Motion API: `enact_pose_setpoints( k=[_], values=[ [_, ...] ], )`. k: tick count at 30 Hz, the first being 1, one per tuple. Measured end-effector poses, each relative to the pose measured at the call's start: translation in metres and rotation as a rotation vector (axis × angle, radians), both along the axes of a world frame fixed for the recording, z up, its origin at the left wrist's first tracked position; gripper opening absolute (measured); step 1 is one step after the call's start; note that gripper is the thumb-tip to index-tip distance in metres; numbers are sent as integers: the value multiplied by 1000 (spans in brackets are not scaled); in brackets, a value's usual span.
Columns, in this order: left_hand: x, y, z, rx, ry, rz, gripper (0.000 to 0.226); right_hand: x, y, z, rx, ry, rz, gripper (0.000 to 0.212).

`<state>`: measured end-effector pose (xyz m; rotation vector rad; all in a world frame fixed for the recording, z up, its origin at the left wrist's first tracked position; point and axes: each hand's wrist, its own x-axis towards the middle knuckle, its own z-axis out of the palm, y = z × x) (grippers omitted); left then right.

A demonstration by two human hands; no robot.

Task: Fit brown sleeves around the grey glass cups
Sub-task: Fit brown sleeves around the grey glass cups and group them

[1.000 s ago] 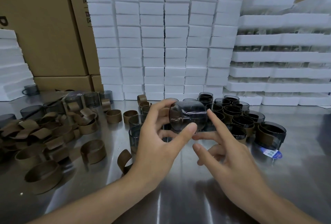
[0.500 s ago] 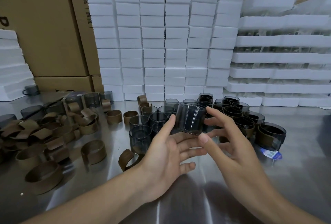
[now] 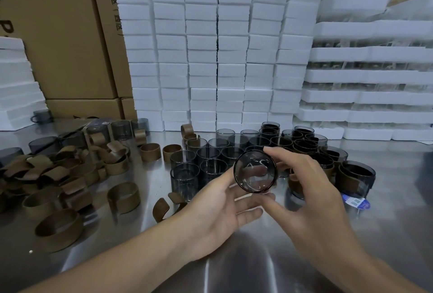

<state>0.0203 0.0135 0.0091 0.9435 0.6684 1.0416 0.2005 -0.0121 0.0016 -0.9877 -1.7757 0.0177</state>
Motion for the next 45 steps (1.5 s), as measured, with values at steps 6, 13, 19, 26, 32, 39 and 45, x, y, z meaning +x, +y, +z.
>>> enact_pose_setpoints(
  k=[6,13,19,26,32,39,45],
  values=[
    [-1,-3,-1,0,17,58,50,1,-2,6,-58,33,54,74],
    [-3,-6,-5,98,123,3,53,-1,-6,6,-104,150,79,61],
    [2,-7,-3,73,114,-16,45,-2,0,5,-246,337,145,47],
    [-1,-3,-5,-23,48,25,49,-1,-2,4,-287,250,202,39],
    [-2,-3,-6,16,40,59,51,1,-5,4,-218,86,107,61],
    [-8,-2,4,94,16,75,54,5,-2,1,-243,-84,-50,81],
    [-8,-4,5,224,117,93,32,4,-2,-1,-285,-160,-43,87]
  ],
)
